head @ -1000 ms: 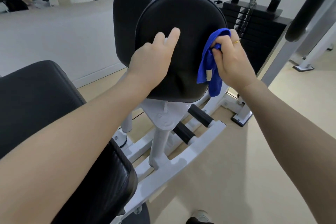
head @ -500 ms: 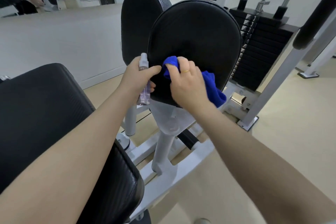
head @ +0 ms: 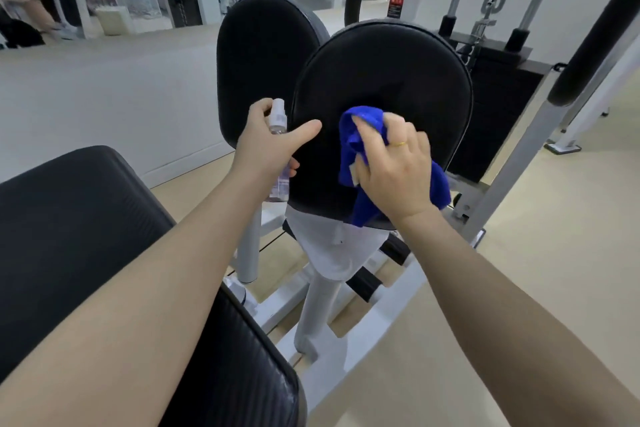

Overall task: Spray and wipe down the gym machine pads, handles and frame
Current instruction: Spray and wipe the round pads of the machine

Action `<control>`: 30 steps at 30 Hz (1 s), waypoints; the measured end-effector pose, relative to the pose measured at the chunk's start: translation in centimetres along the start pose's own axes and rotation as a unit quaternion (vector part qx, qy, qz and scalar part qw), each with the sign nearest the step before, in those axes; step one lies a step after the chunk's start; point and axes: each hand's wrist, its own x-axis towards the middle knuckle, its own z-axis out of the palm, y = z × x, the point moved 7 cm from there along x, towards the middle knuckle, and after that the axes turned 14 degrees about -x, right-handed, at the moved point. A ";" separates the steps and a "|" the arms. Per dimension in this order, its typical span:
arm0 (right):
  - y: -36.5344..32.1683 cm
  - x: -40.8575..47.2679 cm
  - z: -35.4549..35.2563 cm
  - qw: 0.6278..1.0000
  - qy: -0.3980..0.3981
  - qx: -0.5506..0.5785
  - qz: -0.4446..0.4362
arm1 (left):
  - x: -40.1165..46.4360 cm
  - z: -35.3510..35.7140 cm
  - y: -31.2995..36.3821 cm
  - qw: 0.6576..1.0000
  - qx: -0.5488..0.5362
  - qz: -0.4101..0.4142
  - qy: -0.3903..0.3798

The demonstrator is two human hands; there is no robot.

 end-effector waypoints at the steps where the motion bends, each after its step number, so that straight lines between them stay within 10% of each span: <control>1: 1.4 0.7 -0.1 0.998 0.004 0.006 0.059 | 0.3 -0.3 0.2 1.000 0.009 -0.008 -0.001; 5: 3.6 1.1 -0.3 0.970 0.030 0.063 0.234 | 0.6 -0.2 0.3 0.995 0.059 -0.026 -0.081; 14: -1.8 2.4 -1.6 0.999 -0.021 0.027 -0.028 | 0.3 -0.5 -0.2 0.993 0.015 -0.029 -0.112; 19: 4.3 3.3 -1.9 0.974 0.023 0.039 0.221 | 0.0 -0.5 -0.6 0.993 0.002 -0.041 -0.107; 26: -2.7 3.3 -1.8 0.999 0.005 0.043 0.004 | -0.1 -0.8 -0.3 0.994 -0.001 -0.048 -0.094; 30: 4.0 4.9 -2.6 0.982 0.059 0.052 0.170 | -0.5 -0.7 -0.9 0.994 -0.022 -0.059 -0.093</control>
